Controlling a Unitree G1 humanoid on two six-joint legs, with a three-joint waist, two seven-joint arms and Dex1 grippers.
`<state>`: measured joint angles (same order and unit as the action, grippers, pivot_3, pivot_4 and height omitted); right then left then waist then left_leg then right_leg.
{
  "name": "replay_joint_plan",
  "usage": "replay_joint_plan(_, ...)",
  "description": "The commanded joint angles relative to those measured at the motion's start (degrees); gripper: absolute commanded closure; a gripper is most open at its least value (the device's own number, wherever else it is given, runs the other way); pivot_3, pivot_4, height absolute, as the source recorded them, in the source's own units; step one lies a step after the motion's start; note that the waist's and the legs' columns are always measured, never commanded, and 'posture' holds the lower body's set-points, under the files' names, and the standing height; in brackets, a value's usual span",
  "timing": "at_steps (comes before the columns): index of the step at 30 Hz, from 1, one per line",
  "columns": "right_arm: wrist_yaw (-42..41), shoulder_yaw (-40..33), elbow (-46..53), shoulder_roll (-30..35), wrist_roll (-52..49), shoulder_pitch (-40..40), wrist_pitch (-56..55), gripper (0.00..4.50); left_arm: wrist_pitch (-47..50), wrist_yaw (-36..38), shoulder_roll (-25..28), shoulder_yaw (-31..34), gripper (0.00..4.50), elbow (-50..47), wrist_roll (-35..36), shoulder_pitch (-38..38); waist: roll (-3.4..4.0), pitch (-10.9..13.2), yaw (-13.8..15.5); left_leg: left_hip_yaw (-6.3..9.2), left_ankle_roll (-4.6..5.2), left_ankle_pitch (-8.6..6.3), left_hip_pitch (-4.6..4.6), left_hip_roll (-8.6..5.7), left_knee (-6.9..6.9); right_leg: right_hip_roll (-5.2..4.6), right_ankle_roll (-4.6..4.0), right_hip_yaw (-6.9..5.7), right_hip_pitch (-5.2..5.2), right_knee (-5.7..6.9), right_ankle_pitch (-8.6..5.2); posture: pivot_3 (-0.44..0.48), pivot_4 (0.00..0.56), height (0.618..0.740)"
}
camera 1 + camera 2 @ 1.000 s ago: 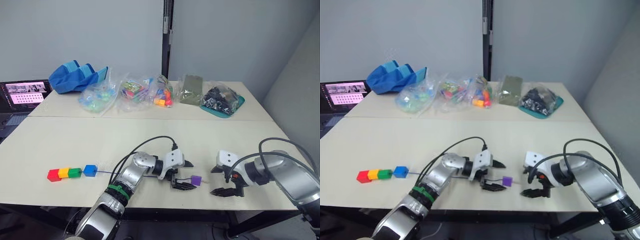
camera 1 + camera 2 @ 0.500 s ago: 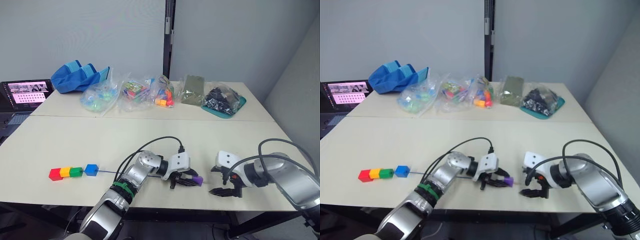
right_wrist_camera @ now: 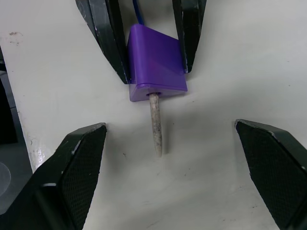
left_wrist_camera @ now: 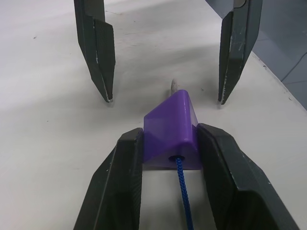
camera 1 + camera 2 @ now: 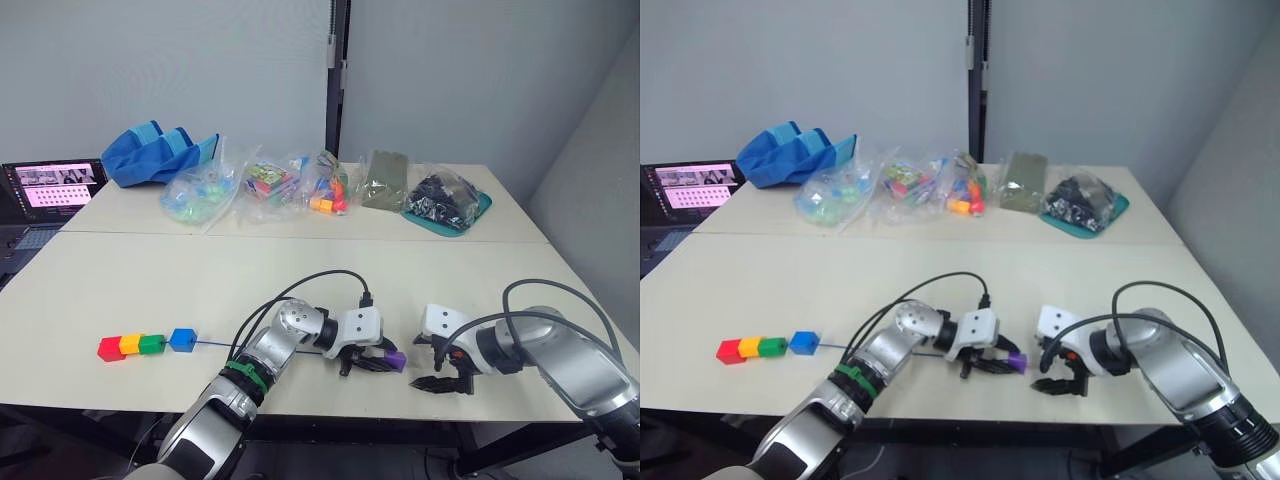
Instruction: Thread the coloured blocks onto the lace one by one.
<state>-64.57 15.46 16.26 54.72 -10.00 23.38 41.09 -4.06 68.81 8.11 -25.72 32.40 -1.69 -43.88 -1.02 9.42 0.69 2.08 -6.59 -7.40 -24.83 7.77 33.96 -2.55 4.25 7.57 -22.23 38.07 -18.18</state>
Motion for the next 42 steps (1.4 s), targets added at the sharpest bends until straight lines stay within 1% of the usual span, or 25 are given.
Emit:
replay_joint_plan(1, 0.31, -0.26, -0.07, -0.17, 0.71, 1.03, -1.37, 0.00, 4.76, 1.09, 0.06, -0.46, 3.26, -0.04, 0.29, 1.63, 0.00, 0.00, -0.01, 0.00, 0.00, 0.00, 0.00, 0.00, 0.00, 0.00, 0.00, 0.00, 0.00, 0.00, 0.00, 0.000, 0.150, 0.717)
replay_joint_plan(2, 0.36, -0.33, -0.18, -0.19, 0.79, 0.93, -1.57, 0.00, 6.15, 1.50, 0.01, -0.35, 2.21, -0.69, 0.75, 1.77, 0.01, 0.00, -0.03, 0.00, 0.00, 0.00, 0.00, 0.00, 0.00, 0.00, 0.00, 0.00, 0.00, 0.00, 0.00, 0.000, 0.150, 0.717)
replay_joint_plan(6, 0.29, -0.60, -0.07, 0.02, 0.79, 0.51, -1.77, 0.00, 6.95, 0.54, 1.05, -1.88, 0.98, -2.45, -1.66, 1.76, 0.01, 0.00, 0.04, 0.00, 0.00, 0.00, 0.00, 0.00, -0.01, 0.00, 0.00, 0.00, -0.01, 0.00, 0.00, 0.000, 0.150, 0.717)
replay_joint_plan(8, 0.26, -0.67, -0.14, 0.07, 0.86, 0.43, -1.87, 0.00, 7.61, 0.74, 1.63, -2.96, 0.26, -3.28, -2.59, 1.59, 0.00, 0.00, -0.01, 0.00, 0.00, 0.00, 0.00, 0.00, 0.00, 0.00, 0.00, 0.00, 0.00, 0.00, 0.00, 0.000, 0.150, 0.717)
replay_joint_plan(9, 0.26, -0.70, -0.13, 0.10, 0.88, 0.36, -1.93, 0.00, 8.51, 0.74, 1.69, -3.21, 0.02, -3.91, -2.65, 1.66, 0.01, 0.00, -0.01, 0.00, 0.00, 0.00, 0.00, 0.00, -0.01, 0.00, 0.00, 0.00, -0.01, 0.00, 0.00, 0.000, 0.150, 0.717)
replay_joint_plan(15, 0.44, -0.53, -0.30, -0.15, 0.99, 0.52, -2.22, 0.00, 15.33, -0.33, 2.00, -5.00, 0.02, -7.90, -4.46, 1.43, 0.01, 0.00, -0.06, 0.00, 0.00, 0.00, 0.01, 0.00, -0.02, 0.00, 0.00, 0.00, 0.00, 0.00, 0.00, 0.000, 0.150, 0.717)
replay_joint_plan(18, 0.42, -0.47, -0.39, -0.19, 1.02, 0.73, -2.22, 0.00, 18.42, -1.35, 1.81, -5.84, 0.81, -9.35, -5.15, 1.22, 0.01, 0.00, 0.03, 0.00, 0.00, 0.00, 0.01, 0.00, -0.01, 0.00, 0.00, 0.00, 0.01, -0.01, 0.00, 0.000, 0.150, 0.717)
replay_joint_plan(25, 0.73, -0.28, 0.25, -0.38, 1.01, 0.53, -1.93, 0.00, 23.37, -1.70, 2.23, -8.08, 3.13, -11.48, -6.20, 1.20, 0.00, -0.01, 0.00, 0.00, 0.00, 0.00, 0.02, 0.00, 0.04, 0.00, 0.00, 0.00, 0.04, 0.00, 0.00, 0.000, 0.150, 0.717)
replay_joint_plan(26, 0.75, -0.31, 0.40, -0.34, 0.95, 0.45, -1.85, 0.00, 23.88, -1.90, 2.32, -8.18, 3.21, -11.62, -6.29, 1.21, 0.00, -0.01, 0.00, 0.00, 0.00, 0.00, 0.02, 0.00, 0.04, 0.00, 0.01, 0.00, 0.04, 0.00, 0.00, 0.000, 0.150, 0.717)
replay_joint_plan(38, 1.08, -0.65, -0.17, -0.66, 1.14, 0.67, -3.49, 0.00, 25.07, -1.97, 2.97, -8.32, 3.21, -12.66, -5.46, 1.68, 0.00, -0.01, -0.04, 0.00, 0.01, 0.00, 0.03, 0.00, 0.04, 0.00, 0.00, 0.00, 0.04, 0.00, 0.00, 0.000, 0.150, 0.717)
replay_joint_plan(39, 1.02, -0.74, -0.09, -0.73, 0.93, 0.72, -3.32, 0.51, 25.08, -1.95, 3.01, -8.31, 3.21, -12.71, -5.41, 1.74, 0.00, -0.01, -0.04, 0.01, 0.01, 0.00, 0.03, 0.00, 0.04, 0.00, 0.00, 0.00, 0.05, 0.00, 0.00, 0.000, 0.150, 0.717)
replay_joint_plan(42, 0.36, -0.45, 0.15, -0.53, 0.71, 0.54, -2.96, 1.48, 25.01, -1.94, 3.06, -8.27, 3.21, -12.77, -5.29, 1.86, 0.00, -0.01, -0.04, 0.01, 0.01, 0.00, 0.04, 0.00, 0.04, 0.00, 0.00, 0.00, 0.05, 0.01, 0.00, 0.000, 0.150, 0.717)
